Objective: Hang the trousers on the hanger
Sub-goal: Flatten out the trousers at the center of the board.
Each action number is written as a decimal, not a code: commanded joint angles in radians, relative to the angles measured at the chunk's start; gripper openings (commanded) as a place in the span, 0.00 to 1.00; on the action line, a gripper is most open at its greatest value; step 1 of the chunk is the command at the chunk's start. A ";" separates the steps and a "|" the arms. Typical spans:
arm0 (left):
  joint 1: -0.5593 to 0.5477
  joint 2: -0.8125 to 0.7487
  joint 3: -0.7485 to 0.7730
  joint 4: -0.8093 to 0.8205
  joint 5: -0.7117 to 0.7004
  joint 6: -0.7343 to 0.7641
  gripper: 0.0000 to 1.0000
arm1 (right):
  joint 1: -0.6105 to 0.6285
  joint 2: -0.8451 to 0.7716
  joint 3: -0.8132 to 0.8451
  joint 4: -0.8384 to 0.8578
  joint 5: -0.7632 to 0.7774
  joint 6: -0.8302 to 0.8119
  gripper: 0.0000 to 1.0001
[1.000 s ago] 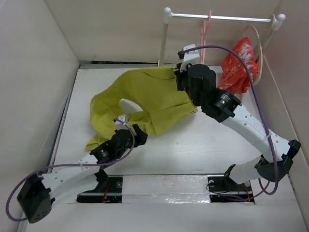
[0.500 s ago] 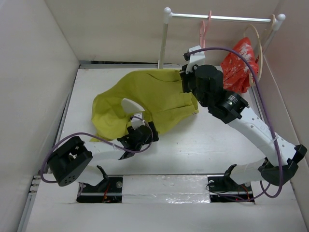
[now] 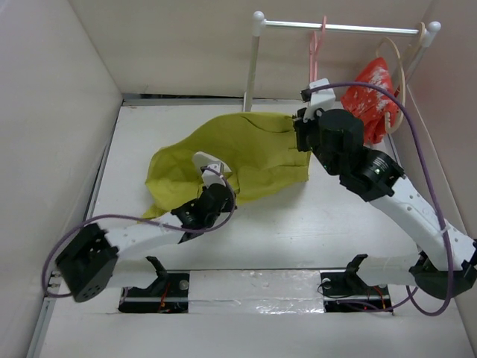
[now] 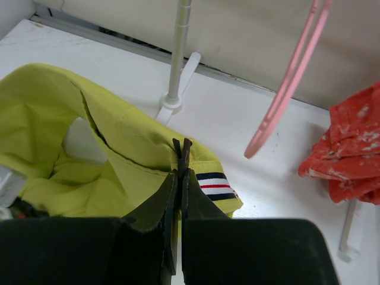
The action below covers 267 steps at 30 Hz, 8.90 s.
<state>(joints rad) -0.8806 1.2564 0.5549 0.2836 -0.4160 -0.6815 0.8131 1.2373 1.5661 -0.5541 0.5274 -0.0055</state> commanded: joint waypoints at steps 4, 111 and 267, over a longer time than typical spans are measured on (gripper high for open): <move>-0.141 -0.477 0.009 -0.396 0.228 0.059 0.00 | 0.067 -0.136 0.190 -0.102 0.097 0.002 0.00; 0.986 0.123 0.618 -0.293 -0.093 0.266 0.00 | 0.261 -0.067 -1.134 0.660 -0.363 0.364 0.49; 1.151 0.352 1.018 -0.180 0.714 0.045 0.00 | -0.117 -0.056 -1.034 0.766 -0.607 0.205 0.09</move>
<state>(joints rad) 0.2588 1.8244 1.6249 -0.0151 0.2790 -0.6064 0.6846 1.2098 0.5079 0.1642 -0.1059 0.2153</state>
